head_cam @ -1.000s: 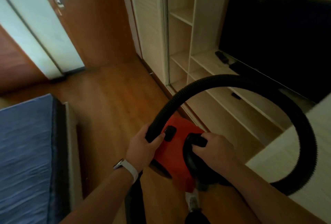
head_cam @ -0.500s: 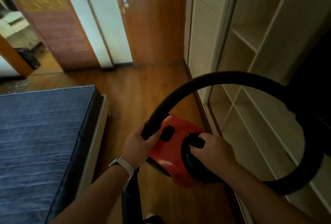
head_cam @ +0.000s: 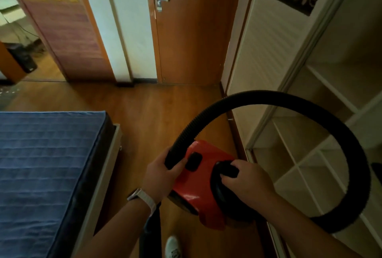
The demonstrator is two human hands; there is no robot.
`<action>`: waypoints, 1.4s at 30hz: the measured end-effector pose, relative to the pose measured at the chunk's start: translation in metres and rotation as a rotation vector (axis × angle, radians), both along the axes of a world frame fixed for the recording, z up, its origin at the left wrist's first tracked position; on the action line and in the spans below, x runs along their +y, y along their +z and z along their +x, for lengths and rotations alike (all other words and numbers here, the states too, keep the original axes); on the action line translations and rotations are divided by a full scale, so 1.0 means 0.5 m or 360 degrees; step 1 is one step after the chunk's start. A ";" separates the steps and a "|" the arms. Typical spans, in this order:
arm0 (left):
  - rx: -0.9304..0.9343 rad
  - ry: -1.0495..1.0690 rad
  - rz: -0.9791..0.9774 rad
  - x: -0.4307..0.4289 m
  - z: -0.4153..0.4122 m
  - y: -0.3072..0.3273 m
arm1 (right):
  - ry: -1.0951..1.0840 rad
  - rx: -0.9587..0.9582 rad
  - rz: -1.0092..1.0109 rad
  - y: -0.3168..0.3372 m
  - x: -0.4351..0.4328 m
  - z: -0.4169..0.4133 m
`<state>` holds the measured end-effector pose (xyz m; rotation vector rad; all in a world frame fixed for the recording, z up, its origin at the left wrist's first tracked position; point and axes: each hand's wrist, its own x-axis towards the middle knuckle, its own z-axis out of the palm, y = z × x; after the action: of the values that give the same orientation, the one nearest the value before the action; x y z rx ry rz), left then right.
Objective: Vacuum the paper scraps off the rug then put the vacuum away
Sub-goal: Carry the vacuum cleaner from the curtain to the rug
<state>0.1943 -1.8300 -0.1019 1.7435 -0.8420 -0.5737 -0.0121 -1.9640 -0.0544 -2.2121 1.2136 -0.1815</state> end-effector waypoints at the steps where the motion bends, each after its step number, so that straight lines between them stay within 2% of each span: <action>1: -0.0006 -0.0002 -0.0009 -0.021 0.036 0.005 | -0.0004 -0.0003 -0.0014 0.007 -0.021 0.035; 9: -0.0013 0.0112 -0.0035 -0.130 0.263 0.025 | -0.0001 -0.0072 -0.0034 0.046 -0.160 0.270; 15: -0.0005 0.0200 0.0012 -0.218 0.395 0.017 | 0.0103 -0.0060 0.0075 0.036 -0.267 0.420; 25: 0.0031 0.0432 0.0100 -0.454 0.645 0.014 | 0.0366 -0.0059 0.0259 0.029 -0.554 0.723; 30: -0.0073 0.0606 0.0080 -0.559 0.768 0.038 | 0.0473 -0.0033 0.0169 0.065 -0.698 0.879; 35: -0.0042 0.0754 0.0064 -0.609 0.890 0.044 | 0.0533 -0.0080 0.0110 0.094 -0.779 1.026; 42: -0.0158 0.0866 0.0064 -0.676 1.121 0.017 | 0.0629 -0.0036 0.0101 0.057 -0.848 1.279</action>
<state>0.7546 -2.1682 -0.0935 1.9460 -0.3908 -0.1414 0.6273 -2.3880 -0.0260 -2.3338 0.7379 -0.0072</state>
